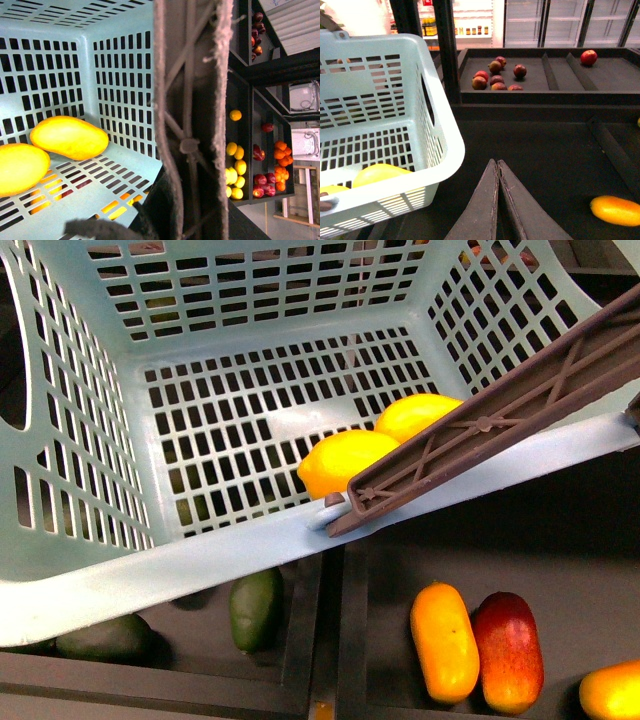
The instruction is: Pick lemon and mango into basket
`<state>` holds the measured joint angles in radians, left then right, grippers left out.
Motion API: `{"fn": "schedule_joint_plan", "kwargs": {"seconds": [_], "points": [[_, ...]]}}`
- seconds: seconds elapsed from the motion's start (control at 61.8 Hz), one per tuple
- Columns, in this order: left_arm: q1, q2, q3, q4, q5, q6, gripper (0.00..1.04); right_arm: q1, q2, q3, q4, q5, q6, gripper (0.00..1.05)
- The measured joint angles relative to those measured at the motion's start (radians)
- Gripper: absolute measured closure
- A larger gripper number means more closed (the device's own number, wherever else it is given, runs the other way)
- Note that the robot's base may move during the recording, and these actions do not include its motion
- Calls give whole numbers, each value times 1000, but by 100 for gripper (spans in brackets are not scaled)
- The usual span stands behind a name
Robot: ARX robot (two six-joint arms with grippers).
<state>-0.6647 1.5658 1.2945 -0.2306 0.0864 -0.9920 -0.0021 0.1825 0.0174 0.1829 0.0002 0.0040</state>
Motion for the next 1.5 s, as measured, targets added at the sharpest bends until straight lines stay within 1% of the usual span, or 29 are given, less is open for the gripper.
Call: {"fn": "schedule_joint_plan", "kwargs": {"seconds": [0.032,0.129,0.291,0.42,0.55,0.582,0.728,0.76,0.825,0.889,1.132,1.504], "points": [[0,0,0,0,0,0,99,0,-8,0,-8,0,0,103],[0,0,0,0,1,0,99,0,-134,0,-164,1,-1,103],[0,0,0,0,0,0,99,0,-175,0,-181,0,-2,102],[0,0,0,0,0,1,99,0,-176,0,-181,0,-1,73],[0,0,0,0,0,0,99,0,-176,0,-181,0,-1,52],[0,0,0,0,0,0,99,0,-176,0,-181,0,-1,45],[0,0,0,0,0,0,99,0,-176,0,-181,0,-1,22],[0,0,0,0,0,0,99,0,-176,0,-181,0,-1,15],[0,0,0,0,-1,0,99,0,-176,0,-181,0,-1,7],[0,0,0,0,0,0,99,0,-176,0,-182,0,-1,9],[-12,0,0,0,27,-16,99,0,-177,0,-182,3,-1,9],[0,0,1,0,-9,-5,99,1,-179,0,-183,0,-1,9]]}}
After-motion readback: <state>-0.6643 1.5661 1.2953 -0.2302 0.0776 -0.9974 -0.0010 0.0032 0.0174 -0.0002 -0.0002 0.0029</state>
